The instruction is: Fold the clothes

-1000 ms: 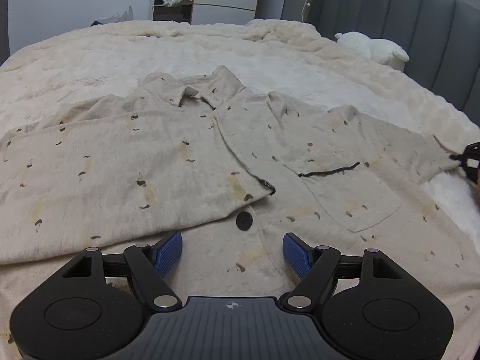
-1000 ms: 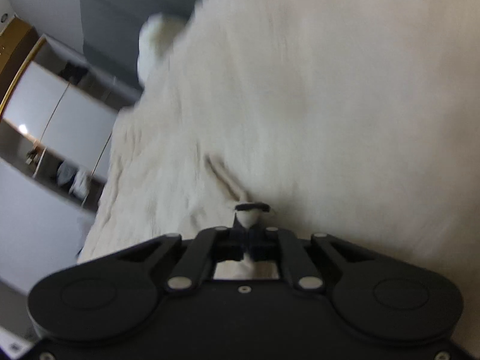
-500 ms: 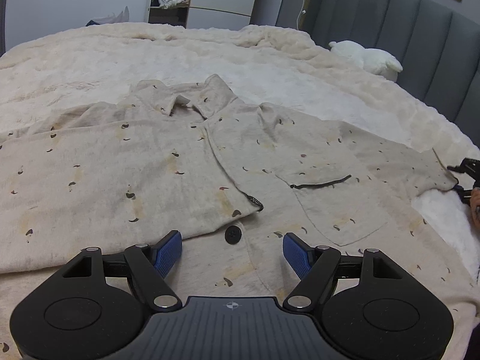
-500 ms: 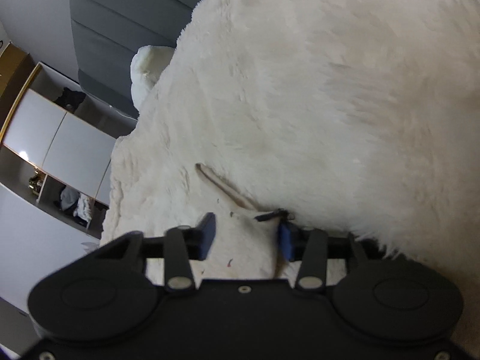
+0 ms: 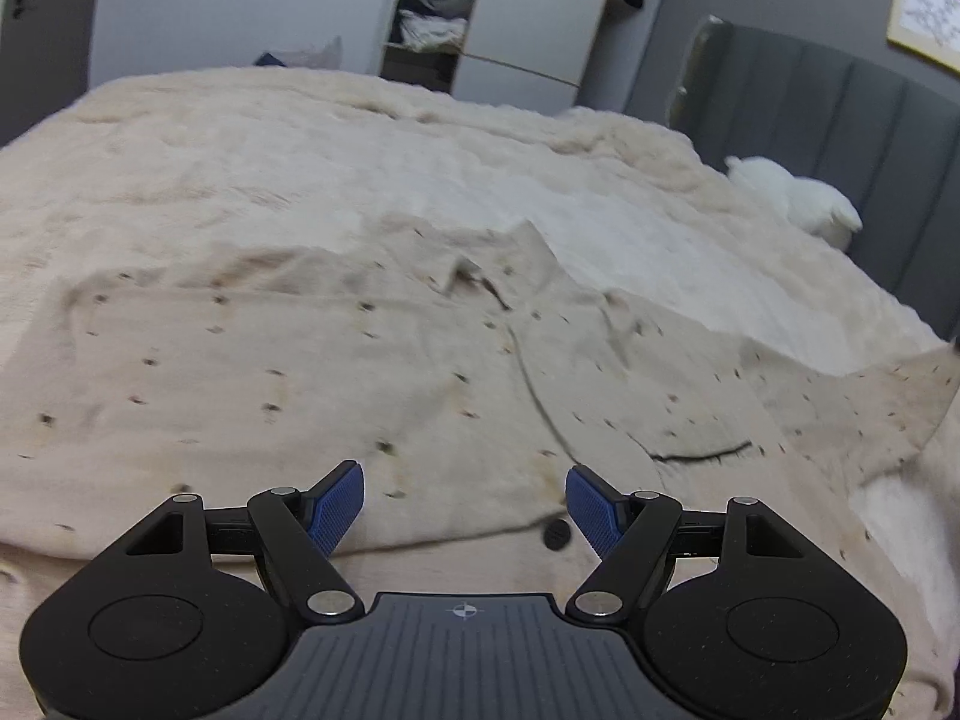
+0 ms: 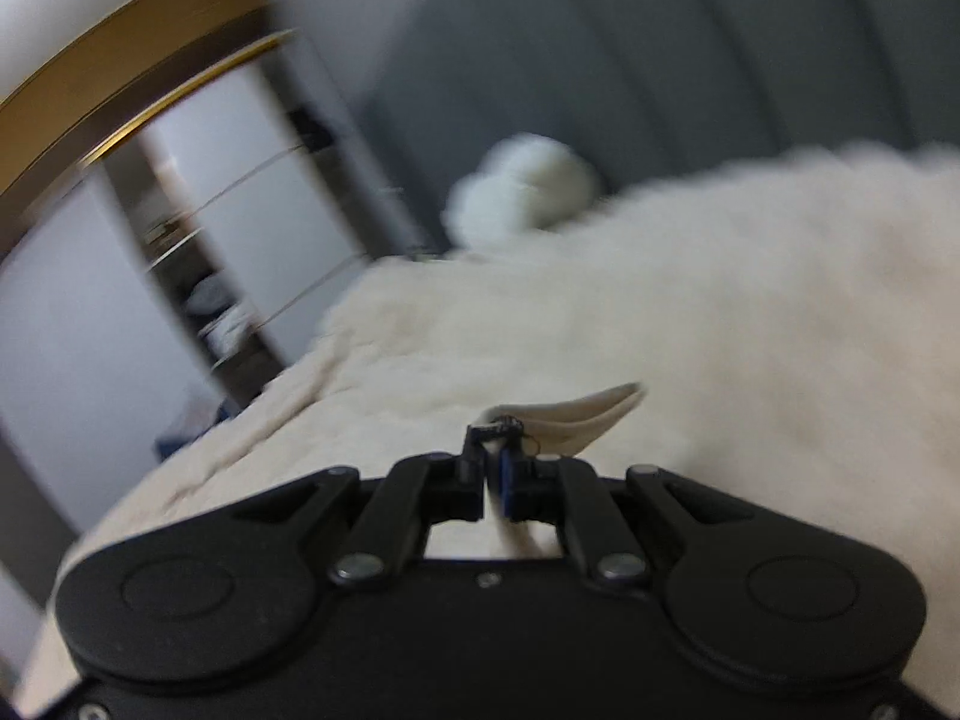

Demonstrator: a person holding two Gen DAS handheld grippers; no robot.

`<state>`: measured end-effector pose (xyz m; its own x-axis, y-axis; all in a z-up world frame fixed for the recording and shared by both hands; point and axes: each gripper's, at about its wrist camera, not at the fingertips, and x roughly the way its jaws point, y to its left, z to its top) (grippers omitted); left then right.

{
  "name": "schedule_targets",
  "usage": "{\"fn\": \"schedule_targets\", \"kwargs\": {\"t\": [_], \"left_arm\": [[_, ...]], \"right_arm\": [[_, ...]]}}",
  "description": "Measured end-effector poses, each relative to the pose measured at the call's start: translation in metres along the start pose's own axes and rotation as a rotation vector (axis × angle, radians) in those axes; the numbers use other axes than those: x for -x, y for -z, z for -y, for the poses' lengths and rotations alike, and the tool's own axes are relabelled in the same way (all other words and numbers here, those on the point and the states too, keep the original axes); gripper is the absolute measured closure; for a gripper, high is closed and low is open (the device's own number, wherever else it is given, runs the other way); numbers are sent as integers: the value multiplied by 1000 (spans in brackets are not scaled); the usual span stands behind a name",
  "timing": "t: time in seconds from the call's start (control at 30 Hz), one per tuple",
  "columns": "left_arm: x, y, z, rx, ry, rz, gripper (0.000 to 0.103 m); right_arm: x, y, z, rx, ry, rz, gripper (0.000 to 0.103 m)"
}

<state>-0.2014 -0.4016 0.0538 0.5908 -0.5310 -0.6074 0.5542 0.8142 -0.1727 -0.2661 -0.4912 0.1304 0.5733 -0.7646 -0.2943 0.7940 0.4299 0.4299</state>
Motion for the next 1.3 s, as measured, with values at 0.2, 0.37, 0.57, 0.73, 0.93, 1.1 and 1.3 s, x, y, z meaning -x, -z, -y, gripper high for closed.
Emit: {"fn": "schedule_targets", "kwargs": {"t": [0.2,0.37,0.57,0.73,0.93,1.1,1.3], "left_arm": [[15,-7,-27,61,-80,45,34],[24,-9,-43,127,-103,66,34],[21,-8,-57,170,-133,29,34],[15,-8,-58,221,-18,-15,34],[-36,-32,-41,293,237,-143,34],[-108,-53,-19,393,260,-331,57],[-121,-63,14,284,223,-343,103]], "right_arm": [[31,11,-156,289,-170,1,100],[46,83,-289,530,-337,-53,99],[51,253,-368,902,-418,-355,82],[62,240,-340,918,-480,-438,66],[83,168,-251,761,-427,-523,54],[64,113,-133,342,-232,-458,55],[47,99,-66,378,-154,-484,57]]}}
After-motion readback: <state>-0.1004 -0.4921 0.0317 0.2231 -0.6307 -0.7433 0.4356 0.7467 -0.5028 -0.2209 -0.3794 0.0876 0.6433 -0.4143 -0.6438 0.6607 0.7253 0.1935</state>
